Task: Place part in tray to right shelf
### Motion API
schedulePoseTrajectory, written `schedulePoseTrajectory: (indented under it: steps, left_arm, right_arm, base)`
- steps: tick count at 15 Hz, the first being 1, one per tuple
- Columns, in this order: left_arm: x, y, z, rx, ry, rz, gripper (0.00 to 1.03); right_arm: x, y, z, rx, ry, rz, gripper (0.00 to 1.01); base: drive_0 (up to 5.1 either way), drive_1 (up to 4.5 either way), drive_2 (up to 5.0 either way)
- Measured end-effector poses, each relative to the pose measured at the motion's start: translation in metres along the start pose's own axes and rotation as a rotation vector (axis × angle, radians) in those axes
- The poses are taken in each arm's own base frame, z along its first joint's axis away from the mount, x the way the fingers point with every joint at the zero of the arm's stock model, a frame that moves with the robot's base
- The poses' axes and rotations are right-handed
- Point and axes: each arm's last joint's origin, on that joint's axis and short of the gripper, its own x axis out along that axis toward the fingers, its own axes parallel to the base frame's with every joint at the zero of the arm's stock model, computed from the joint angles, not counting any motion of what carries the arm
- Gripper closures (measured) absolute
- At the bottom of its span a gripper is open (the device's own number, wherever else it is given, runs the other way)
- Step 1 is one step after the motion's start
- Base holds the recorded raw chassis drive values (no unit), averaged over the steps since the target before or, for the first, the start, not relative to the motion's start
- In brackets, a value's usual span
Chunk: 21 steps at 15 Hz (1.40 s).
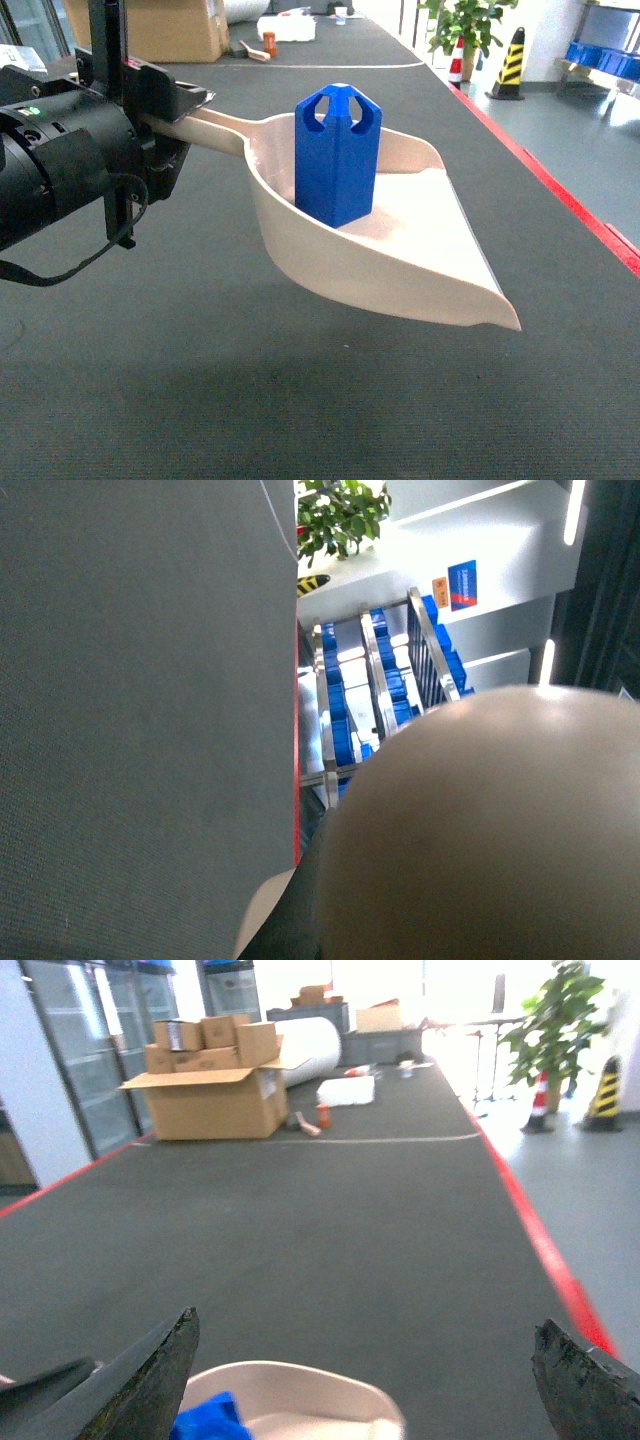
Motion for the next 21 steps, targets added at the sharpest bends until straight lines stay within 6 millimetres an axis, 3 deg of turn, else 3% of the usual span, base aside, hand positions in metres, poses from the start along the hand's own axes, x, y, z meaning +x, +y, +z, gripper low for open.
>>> schedulePoseTrajectory:
  steps: [2, 4, 5, 21]
  left_arm:
    - [0.000, 0.000, 0.000, 0.000, 0.000, 0.000, 0.89]
    - [0.000, 0.000, 0.000, 0.000, -0.001, 0.001, 0.89]
    - [0.000, 0.000, 0.000, 0.000, -0.001, 0.000, 0.89]
    - [0.000, 0.001, 0.000, 0.001, 0.002, 0.005, 0.89]
  right_arm:
    - [-0.046, -0.018, 0.013, -0.145, -0.135, -0.100, 0.03]
    - [-0.104, -0.030, 0.004, -0.234, -0.194, -0.085, 0.03]
    - [-0.111, -0.031, 0.011, -0.234, -0.238, -0.089, 0.03]
    - [-0.108, -0.030, 0.009, -0.266, -0.217, -0.088, 0.03]
  base:
    - [0.0, 0.00, 0.0]
    - [0.0, 0.00, 0.0]
    - [0.0, 0.00, 0.0]
    - [5.0, -2.54, -2.3]
